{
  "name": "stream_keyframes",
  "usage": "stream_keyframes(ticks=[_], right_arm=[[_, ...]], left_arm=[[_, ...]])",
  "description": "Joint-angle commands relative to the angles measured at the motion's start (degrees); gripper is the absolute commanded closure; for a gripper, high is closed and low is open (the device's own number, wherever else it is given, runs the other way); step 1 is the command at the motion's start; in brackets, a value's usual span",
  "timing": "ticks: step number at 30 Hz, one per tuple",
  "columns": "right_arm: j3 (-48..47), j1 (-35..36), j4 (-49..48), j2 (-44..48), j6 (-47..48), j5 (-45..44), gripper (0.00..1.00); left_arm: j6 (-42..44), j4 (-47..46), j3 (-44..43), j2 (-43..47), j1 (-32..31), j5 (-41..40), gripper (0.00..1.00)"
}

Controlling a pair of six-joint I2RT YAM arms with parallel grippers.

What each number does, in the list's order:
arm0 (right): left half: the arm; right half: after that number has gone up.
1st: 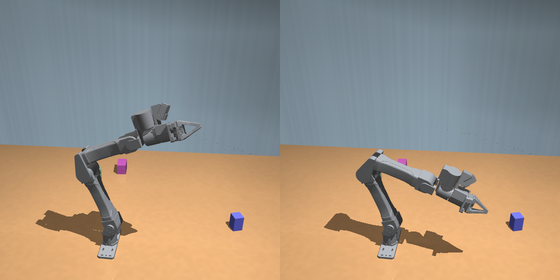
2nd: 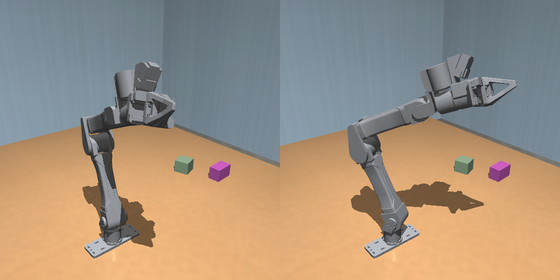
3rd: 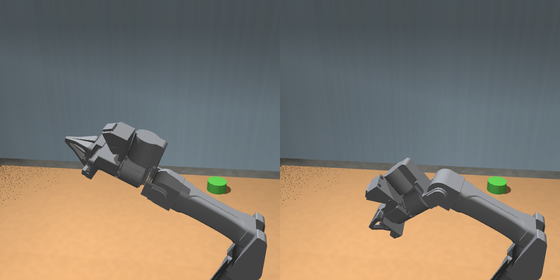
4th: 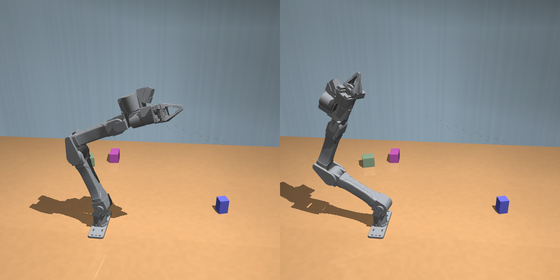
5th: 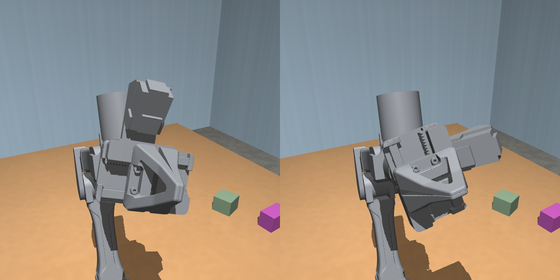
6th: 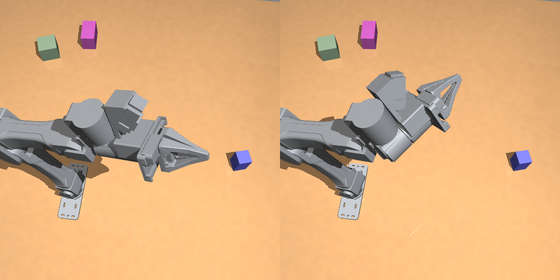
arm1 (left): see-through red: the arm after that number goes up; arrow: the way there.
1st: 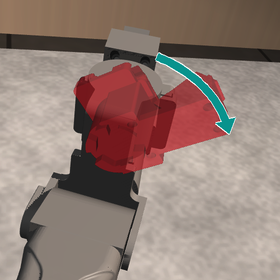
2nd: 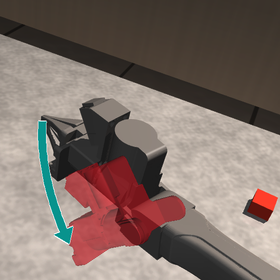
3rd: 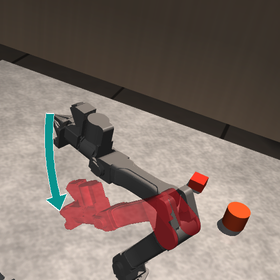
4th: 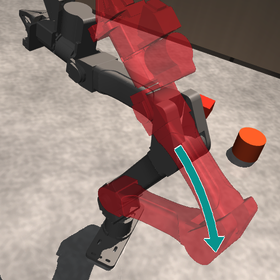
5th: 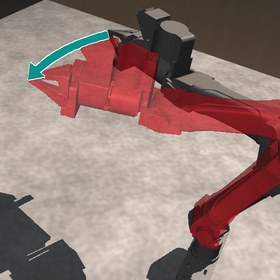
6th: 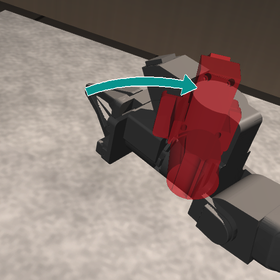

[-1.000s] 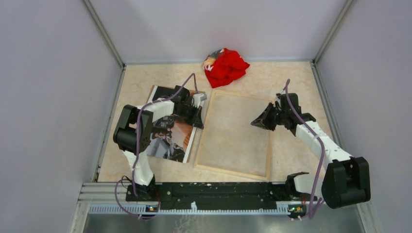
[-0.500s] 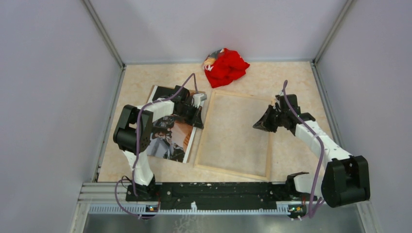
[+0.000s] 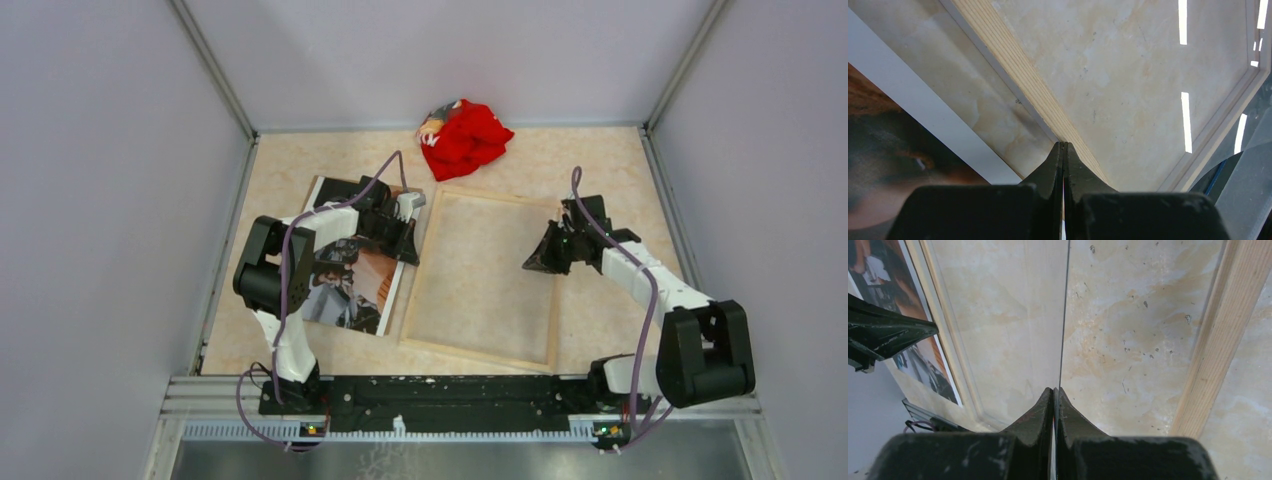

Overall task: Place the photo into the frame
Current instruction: Place the photo frame item in the photo frame.

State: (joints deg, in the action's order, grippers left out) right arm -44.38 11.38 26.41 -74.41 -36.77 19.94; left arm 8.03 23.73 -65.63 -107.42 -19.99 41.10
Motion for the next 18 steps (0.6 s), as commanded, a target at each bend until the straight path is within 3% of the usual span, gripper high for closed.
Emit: stream_keyframes(ticks=[1, 11, 18], right_arm=[[-3.52, -0.07, -1.79, 0.12, 3.24, -0.4, 1.0], [-1.82, 0.39, -7.58, 8.57, 6.32, 3.38, 1.0], [-1.46, 2.86, -9.51, 8.2, 6.75, 4.28, 1.0]], left_arm=[[1.3, 4.12, 0.51, -2.97, -0.76, -3.49, 1.0], [1.18, 4.19, 0.24, -3.57, -0.82, -3.5, 1.0], [0.82, 4.4, -0.12, -3.51, -0.79, -3.4, 1.0]])
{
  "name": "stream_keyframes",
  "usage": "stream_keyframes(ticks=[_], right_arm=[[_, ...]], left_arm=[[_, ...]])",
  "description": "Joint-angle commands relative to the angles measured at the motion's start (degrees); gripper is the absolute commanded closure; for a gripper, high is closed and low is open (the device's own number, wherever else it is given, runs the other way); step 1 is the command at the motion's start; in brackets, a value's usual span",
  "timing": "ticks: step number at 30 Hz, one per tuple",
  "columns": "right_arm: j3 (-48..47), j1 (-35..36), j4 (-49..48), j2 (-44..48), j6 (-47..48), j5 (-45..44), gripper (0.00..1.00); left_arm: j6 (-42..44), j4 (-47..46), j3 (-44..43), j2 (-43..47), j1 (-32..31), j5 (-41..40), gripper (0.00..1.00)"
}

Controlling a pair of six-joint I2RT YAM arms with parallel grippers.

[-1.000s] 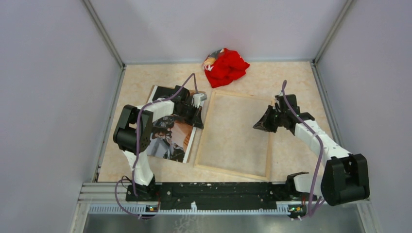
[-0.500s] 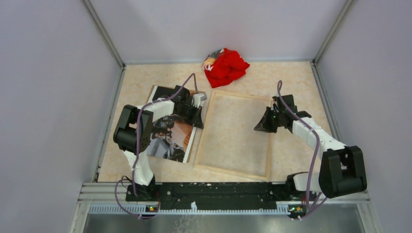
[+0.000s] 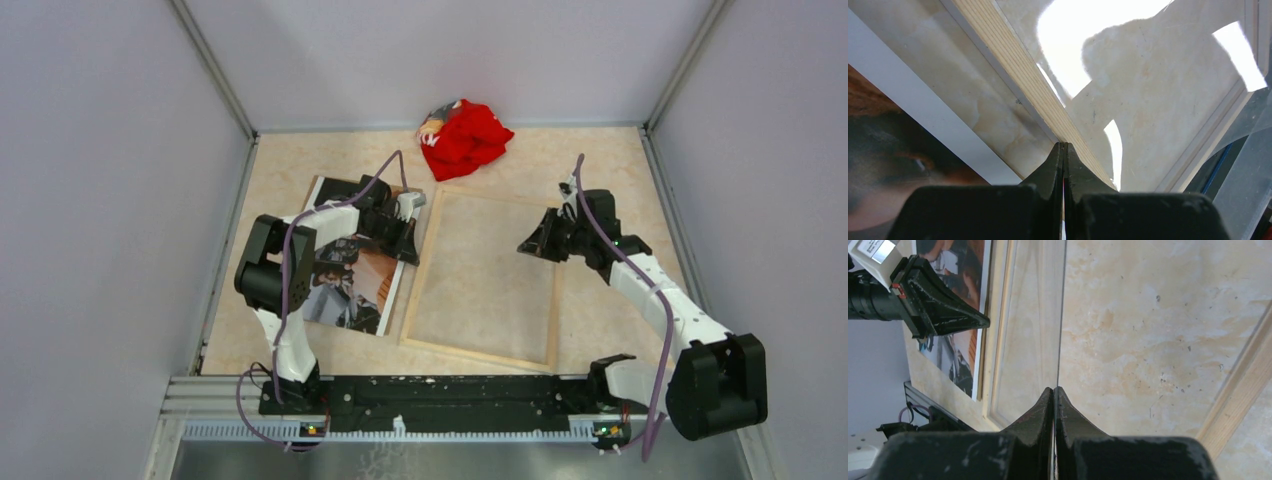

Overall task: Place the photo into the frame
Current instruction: Place the photo frame item in the photo frame.

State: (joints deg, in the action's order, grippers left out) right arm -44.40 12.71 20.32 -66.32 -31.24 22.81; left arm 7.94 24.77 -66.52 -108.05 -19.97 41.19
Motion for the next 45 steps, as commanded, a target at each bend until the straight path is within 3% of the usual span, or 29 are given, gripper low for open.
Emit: stream_keyframes(ticks=[1, 17, 45], right_arm=[[-1.4, 1.76, -3.77, -0.09, 1.07, 1.4, 1.0], [-0.23, 2.14, -8.83, -1.88, -2.61, 0.83, 1.0], [-0.96, 5.6, -16.35, 4.04, -5.35, 5.65, 1.0]], left_arm=[[0.94, 3.35, 0.79, -2.91, -0.86, -3.5, 1.0], [0.96, 3.14, 0.8, -3.39, -1.02, -3.3, 1.0], [0.83, 3.25, 0.7, -3.72, -1.29, -3.37, 1.0]])
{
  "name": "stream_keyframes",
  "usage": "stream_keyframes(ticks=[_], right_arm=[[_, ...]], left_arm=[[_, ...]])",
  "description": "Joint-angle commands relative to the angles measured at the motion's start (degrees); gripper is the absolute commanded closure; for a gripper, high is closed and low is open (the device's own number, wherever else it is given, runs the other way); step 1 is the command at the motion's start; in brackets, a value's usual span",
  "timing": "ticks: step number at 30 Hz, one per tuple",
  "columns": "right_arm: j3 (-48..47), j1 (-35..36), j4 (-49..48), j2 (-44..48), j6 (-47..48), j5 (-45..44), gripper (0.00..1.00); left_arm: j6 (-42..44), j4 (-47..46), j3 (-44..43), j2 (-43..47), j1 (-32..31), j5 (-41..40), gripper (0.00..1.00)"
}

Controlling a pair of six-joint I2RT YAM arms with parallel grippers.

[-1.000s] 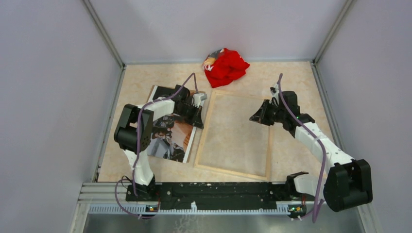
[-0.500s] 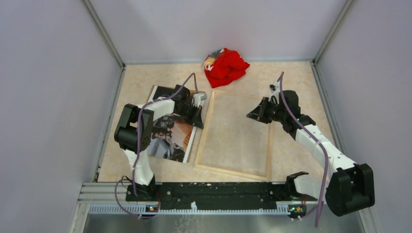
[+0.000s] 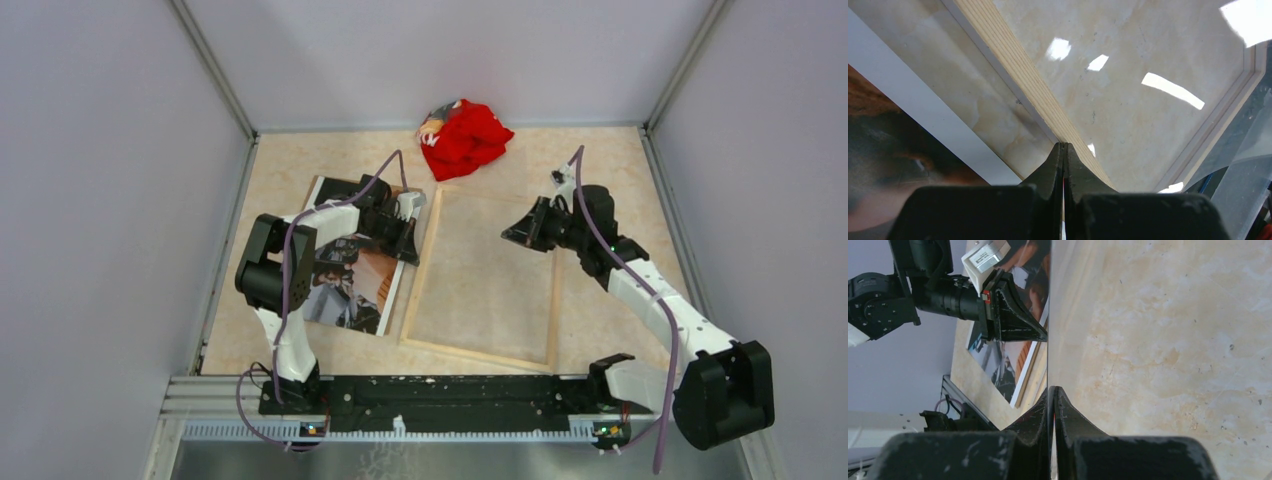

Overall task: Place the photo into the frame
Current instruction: Place the photo frame item in the photo frame.

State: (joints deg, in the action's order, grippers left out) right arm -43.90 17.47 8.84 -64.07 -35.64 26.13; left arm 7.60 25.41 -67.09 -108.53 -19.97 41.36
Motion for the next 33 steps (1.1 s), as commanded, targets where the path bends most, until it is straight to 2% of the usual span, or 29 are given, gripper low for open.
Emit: stream_keyframes(ticks=[1, 7, 15, 33], right_arm=[[-1.38, 0.81, -5.1, 2.37, -1.24, 2.61, 1.0], [-0.05, 0.83, -7.87, 4.89, -4.8, 3.87, 1.0], [0.37, 0.89, -10.19, 2.67, -6.4, 4.3, 1.0], [3.6, 0.89, -14.07, 2.58, -8.29, 0.37, 1.0]], left_arm=[[1.28, 2.6, 1.26, -3.26, -1.28, -3.49, 1.0], [1.2, 2.61, 1.27, -3.35, -1.28, -3.35, 1.0], [1.11, 2.72, 1.22, -3.28, -1.3, -3.32, 1.0], [1.2, 2.96, 1.17, -3.18, -1.3, -3.04, 1.0]])
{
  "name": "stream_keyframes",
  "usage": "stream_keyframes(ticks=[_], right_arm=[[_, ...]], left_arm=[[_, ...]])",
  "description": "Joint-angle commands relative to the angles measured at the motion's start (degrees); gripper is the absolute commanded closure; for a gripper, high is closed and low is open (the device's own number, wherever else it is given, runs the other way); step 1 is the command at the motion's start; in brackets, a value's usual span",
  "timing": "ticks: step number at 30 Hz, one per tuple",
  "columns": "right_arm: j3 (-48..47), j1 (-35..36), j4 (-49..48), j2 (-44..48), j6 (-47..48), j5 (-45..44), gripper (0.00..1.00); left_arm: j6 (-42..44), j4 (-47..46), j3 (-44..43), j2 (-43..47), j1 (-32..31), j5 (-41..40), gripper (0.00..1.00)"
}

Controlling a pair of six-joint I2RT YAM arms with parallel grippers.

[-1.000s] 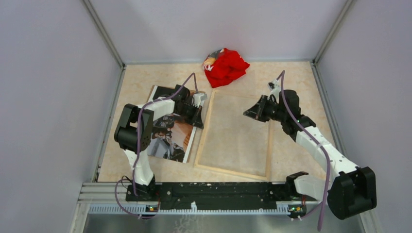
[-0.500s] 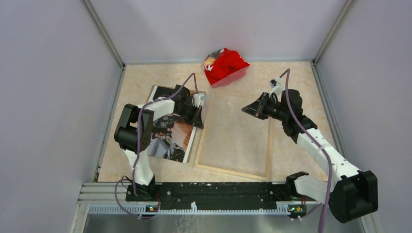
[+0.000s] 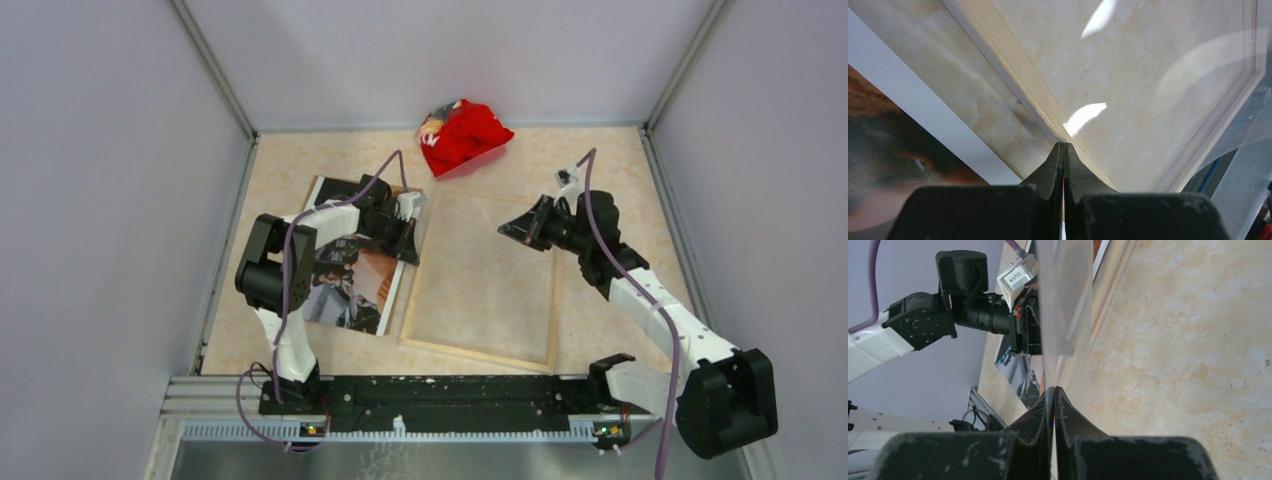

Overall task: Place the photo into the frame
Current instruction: Place the photo frame item in the photo frame.

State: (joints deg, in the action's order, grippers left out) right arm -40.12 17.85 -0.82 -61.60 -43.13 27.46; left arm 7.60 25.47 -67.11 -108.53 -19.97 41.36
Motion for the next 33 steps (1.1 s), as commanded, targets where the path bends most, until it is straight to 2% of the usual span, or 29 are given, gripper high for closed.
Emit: stream_keyframes(ticks=[1, 13, 21, 33], right_arm=[[0.05, 0.52, -4.68, 0.01, -1.04, -0.77, 1.0], [5.01, 0.85, -6.07, 3.62, -5.34, -2.72, 1.0], [3.42, 0.93, -1.43, 4.32, 0.16, -6.67, 1.0], [3.22, 0.9, 2.68, 4.64, 3.14, -8.76, 1.0]], left_arm=[[1.17, 2.91, 1.19, -3.22, -1.26, -3.01, 1.0], [1.29, 2.82, 1.28, -3.42, -1.35, -2.7, 1.0], [1.19, 2.85, 1.28, -3.49, -1.38, -2.6, 1.0], [1.78, 4.35, 0.49, -2.45, -0.92, -1.78, 1.0]])
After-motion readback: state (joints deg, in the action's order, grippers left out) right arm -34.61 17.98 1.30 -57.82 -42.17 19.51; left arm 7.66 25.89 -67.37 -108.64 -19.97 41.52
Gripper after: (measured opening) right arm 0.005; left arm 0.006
